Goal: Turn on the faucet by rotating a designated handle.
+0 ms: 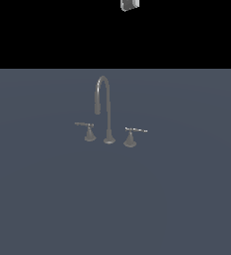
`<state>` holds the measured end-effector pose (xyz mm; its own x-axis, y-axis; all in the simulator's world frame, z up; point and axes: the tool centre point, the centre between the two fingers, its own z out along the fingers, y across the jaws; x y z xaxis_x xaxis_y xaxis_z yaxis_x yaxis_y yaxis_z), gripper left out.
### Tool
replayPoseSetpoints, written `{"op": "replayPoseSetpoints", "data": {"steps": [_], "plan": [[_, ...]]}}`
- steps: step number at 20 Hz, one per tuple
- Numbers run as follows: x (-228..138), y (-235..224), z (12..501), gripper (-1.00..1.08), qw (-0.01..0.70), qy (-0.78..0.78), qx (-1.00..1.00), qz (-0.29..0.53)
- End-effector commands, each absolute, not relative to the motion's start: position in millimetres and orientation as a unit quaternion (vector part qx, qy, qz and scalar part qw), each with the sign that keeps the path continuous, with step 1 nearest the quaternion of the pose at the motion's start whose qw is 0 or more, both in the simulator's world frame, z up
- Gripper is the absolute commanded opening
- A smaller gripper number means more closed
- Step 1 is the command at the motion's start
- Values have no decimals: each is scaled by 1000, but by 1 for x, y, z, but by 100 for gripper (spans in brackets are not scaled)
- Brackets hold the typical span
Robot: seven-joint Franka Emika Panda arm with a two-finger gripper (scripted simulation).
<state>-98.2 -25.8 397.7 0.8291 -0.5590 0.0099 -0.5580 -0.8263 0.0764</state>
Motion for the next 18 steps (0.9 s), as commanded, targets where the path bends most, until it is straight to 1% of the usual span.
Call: {"op": "replayPoseSetpoints", "data": {"steps": [1, 18], "plan": [[-83, -30, 385, -100, 39, -325, 945, -4], [1, -62, 278, -100, 34, -528, 849, 6]]}}
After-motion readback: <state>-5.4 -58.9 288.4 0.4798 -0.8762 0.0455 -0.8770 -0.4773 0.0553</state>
